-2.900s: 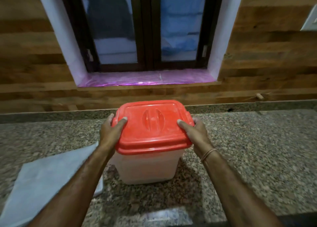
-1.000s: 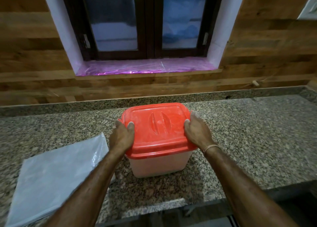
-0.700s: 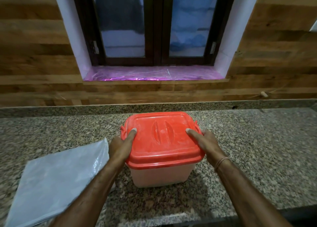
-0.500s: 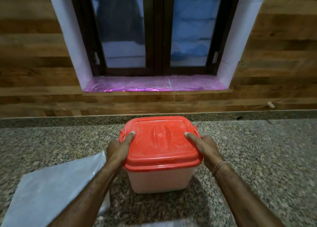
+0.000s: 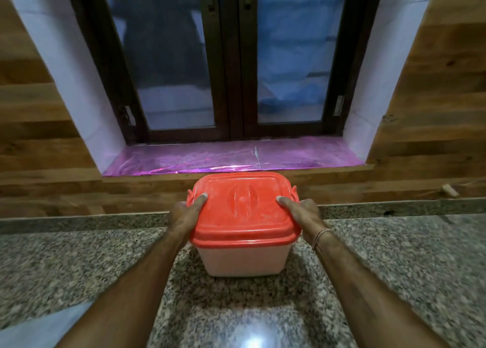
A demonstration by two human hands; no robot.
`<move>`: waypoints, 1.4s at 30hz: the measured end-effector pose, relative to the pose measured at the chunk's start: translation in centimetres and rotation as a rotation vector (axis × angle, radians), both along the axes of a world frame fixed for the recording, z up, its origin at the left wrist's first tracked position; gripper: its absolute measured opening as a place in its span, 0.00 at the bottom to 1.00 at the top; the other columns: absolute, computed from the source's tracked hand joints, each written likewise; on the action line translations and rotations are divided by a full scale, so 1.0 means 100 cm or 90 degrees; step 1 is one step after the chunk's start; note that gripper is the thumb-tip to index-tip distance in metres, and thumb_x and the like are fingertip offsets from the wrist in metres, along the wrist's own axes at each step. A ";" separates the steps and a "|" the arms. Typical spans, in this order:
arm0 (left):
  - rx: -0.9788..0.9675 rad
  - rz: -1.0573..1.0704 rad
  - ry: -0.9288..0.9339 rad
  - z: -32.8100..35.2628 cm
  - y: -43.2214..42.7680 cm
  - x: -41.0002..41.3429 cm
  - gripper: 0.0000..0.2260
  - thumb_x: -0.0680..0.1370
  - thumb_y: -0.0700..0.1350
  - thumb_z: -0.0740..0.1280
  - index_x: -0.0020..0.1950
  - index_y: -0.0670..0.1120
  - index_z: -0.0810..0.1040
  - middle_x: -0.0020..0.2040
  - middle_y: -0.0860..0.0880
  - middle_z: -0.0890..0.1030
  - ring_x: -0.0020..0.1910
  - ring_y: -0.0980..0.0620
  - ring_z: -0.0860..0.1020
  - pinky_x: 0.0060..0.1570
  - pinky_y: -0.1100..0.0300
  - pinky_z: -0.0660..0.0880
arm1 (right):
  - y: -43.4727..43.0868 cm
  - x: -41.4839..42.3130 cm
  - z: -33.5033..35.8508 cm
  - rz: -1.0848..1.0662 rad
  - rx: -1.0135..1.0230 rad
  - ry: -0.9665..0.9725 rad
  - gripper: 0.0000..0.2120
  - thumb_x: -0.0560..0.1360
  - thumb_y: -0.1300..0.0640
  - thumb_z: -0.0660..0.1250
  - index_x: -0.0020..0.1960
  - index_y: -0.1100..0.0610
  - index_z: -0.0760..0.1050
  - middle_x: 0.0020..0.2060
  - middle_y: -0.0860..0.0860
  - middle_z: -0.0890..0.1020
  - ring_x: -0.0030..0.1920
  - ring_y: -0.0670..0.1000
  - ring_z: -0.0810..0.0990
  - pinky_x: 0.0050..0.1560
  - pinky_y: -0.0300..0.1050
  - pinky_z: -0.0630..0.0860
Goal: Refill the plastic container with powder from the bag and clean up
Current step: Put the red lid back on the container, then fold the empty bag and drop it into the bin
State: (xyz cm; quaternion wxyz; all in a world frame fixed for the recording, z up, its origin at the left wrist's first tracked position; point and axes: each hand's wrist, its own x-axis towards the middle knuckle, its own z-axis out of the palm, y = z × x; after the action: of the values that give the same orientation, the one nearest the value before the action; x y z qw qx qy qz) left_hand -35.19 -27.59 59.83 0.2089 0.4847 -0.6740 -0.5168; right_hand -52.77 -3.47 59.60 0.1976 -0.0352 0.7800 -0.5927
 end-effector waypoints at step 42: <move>-0.020 0.175 -0.434 -0.180 -0.083 0.495 0.52 0.71 0.62 0.77 0.82 0.38 0.55 0.80 0.33 0.62 0.78 0.32 0.63 0.76 0.39 0.62 | -0.141 0.413 -0.190 0.285 0.238 -0.036 0.30 0.66 0.45 0.80 0.60 0.61 0.78 0.53 0.55 0.84 0.53 0.57 0.83 0.54 0.50 0.82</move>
State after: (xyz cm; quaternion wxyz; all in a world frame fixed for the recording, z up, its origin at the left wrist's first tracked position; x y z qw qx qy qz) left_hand 14.34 -35.89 41.80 0.0476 0.7117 -0.6414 -0.2825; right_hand -11.43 -17.53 40.63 0.3480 -0.1526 0.8427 -0.3814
